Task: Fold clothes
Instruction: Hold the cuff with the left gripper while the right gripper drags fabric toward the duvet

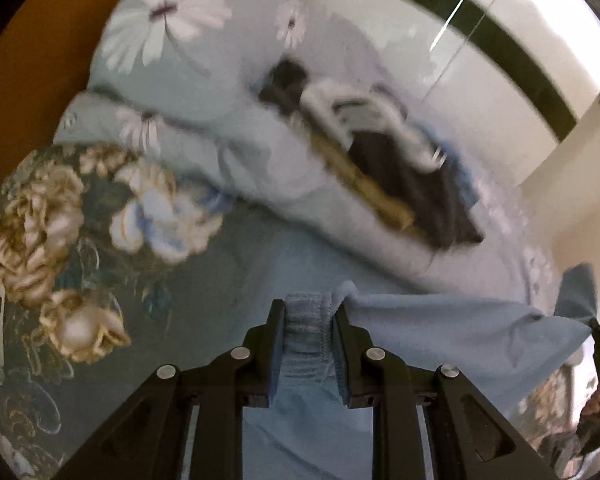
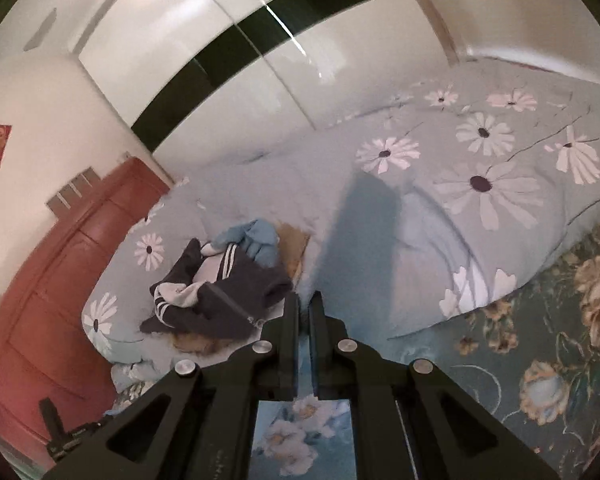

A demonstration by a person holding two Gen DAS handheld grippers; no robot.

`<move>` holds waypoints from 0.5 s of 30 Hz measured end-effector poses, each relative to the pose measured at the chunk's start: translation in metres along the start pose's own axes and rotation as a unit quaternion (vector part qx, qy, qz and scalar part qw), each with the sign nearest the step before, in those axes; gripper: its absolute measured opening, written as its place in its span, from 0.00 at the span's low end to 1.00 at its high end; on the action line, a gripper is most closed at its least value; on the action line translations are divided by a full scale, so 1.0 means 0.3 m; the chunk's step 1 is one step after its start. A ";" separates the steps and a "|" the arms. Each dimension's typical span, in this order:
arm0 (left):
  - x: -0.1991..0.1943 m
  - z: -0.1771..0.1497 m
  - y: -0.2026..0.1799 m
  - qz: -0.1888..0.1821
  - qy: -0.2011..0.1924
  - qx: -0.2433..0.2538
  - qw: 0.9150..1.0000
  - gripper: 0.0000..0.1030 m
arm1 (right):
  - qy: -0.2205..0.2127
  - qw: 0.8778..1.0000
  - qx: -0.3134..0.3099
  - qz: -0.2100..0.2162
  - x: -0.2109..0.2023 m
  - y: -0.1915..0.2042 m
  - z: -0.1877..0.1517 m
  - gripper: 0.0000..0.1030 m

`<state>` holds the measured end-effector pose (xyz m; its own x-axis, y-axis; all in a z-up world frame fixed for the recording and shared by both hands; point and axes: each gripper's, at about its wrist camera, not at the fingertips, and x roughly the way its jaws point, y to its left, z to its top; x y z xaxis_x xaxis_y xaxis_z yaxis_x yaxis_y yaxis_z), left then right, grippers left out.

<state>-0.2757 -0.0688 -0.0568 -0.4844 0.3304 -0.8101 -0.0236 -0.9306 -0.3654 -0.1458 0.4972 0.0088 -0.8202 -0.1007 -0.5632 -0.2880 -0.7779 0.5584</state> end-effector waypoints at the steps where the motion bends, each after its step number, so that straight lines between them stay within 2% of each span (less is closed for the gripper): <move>1: 0.039 -0.013 0.012 0.004 0.013 -0.003 1.000 0.23 | 0.013 1.000 0.016 -0.011 0.017 -0.050 -0.038 0.04; 4: 0.141 -0.047 0.047 0.013 0.044 -0.020 0.999 0.23 | 0.079 0.989 0.115 -0.057 0.116 -0.275 -0.194 0.04; 7: 0.200 -0.055 0.074 0.015 0.057 -0.040 0.997 0.23 | 0.106 0.969 0.208 -0.077 0.141 -0.460 -0.338 0.04; 10: 0.225 -0.042 0.083 0.012 0.061 -0.052 0.997 0.23 | 0.115 0.960 0.237 -0.091 0.132 -0.541 -0.384 0.04; 15: 0.248 -0.029 0.066 0.019 0.060 -0.049 0.997 0.23 | 0.096 0.975 0.184 -0.085 0.165 -0.509 -0.256 0.06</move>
<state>-0.3046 -0.0611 -0.1284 -0.3755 0.3164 -0.8711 0.0811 -0.9251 -0.3710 -0.1046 0.5633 -0.1511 -0.6482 -0.1314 -0.7501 -0.5980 -0.5219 0.6083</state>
